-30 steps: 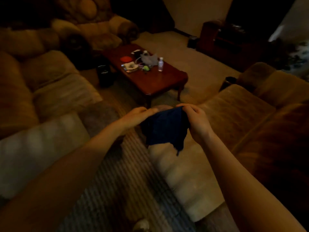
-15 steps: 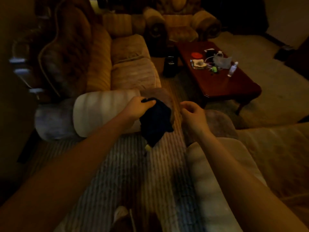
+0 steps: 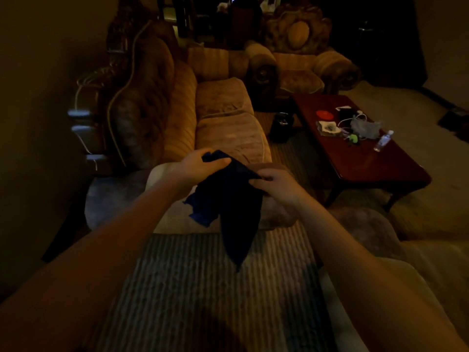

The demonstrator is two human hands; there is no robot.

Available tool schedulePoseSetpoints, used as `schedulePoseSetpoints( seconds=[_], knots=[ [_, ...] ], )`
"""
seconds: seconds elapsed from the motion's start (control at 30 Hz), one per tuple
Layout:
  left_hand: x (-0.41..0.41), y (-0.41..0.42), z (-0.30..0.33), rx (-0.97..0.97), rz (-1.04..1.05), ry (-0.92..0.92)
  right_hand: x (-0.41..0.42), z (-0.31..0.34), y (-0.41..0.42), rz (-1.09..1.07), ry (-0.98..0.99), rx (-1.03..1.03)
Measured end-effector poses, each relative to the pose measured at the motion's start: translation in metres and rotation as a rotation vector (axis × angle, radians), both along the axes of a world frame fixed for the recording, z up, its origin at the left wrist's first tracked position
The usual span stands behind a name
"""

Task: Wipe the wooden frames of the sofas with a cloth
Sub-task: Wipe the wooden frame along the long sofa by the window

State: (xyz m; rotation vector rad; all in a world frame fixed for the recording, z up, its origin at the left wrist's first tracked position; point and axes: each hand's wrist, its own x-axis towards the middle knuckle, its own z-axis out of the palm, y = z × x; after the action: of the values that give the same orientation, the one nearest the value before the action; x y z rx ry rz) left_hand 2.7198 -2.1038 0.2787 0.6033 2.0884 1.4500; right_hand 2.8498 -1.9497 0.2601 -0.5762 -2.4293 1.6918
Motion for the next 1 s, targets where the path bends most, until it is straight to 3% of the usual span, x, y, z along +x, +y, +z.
schedulePoseSetpoints(
  seconds=[0.2, 0.43, 0.53, 0.67, 0.8, 0.93, 1.0],
  knots=[
    [-0.051, -0.024, -0.002, -0.016, -0.089, 0.029, -0.052, 0.017, -0.020, -0.128, 0.134, -0.174],
    [-0.097, -0.031, 0.002, 0.064, 0.041, 0.104, -0.128, 0.022, -0.025, -0.249, 0.207, -0.536],
    [-0.121, -0.026, 0.005, 0.045, 0.108, 0.195, -0.164, 0.020, -0.019, -0.208, 0.125, -0.713],
    [-0.161, -0.020, 0.018, 0.004, 0.220, 0.311, -0.214, 0.010, -0.004, -0.124, -0.139, -0.982],
    [-0.196, -0.019, 0.026, -0.023, 0.222, 0.280, -0.250, -0.015, -0.012, 0.254, -0.341, -0.846],
    [-0.220, -0.025, 0.022, -0.104, 0.260, 0.184, -0.289, -0.014, -0.035, 0.490, -0.272, -0.606],
    [-0.235, -0.042, 0.022, -0.002, 0.320, 0.005, -0.312, -0.016, -0.049, 0.508, -0.224, -0.502]
  ],
)
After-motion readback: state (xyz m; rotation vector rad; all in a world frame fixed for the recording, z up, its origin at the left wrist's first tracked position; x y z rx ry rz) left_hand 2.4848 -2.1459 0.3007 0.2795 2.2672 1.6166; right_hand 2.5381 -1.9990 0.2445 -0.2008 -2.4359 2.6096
